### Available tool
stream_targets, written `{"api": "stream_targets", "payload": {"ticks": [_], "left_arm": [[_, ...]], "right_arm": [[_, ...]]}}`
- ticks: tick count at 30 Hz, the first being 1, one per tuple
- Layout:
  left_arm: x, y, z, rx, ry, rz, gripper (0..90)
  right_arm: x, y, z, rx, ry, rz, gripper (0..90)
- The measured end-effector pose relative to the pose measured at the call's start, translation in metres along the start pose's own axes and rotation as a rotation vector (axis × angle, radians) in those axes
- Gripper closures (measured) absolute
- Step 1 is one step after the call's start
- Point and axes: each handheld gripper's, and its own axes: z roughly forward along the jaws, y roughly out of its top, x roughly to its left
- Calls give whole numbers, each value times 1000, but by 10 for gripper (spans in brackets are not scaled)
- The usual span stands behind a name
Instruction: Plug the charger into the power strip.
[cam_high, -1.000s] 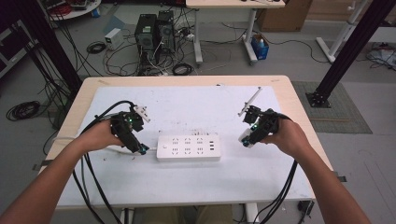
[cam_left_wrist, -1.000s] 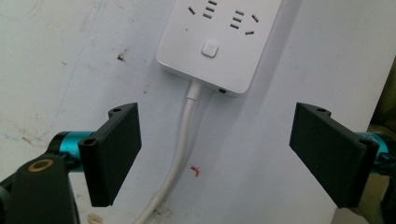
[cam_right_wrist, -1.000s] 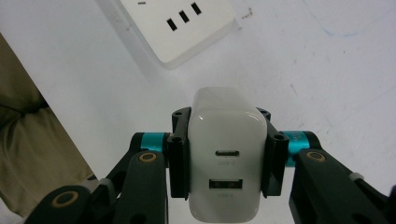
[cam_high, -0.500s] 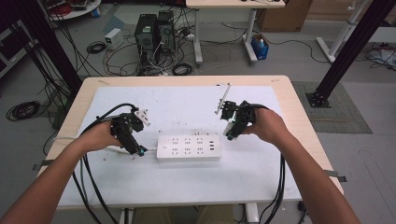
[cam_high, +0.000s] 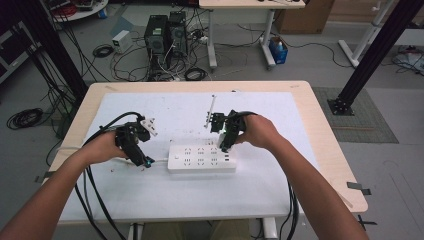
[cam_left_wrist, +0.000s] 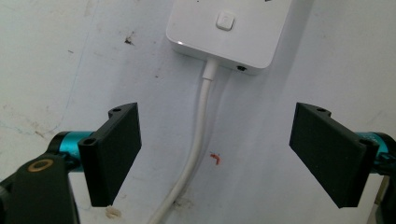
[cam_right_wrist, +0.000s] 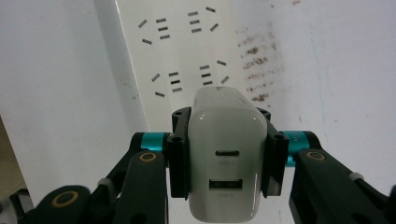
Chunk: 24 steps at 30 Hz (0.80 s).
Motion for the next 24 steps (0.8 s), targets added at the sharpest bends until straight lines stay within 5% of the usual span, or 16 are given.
{"api": "stream_targets", "payload": {"ticks": [19,24], "left_arm": [[3,-15,0,-13,11,-18,169],[4,-15,1,-19,10,-25,169]], "right_arm": [[1,33,38,70,32,-137,623],[7,36,40,94,2,-184,625]]}}
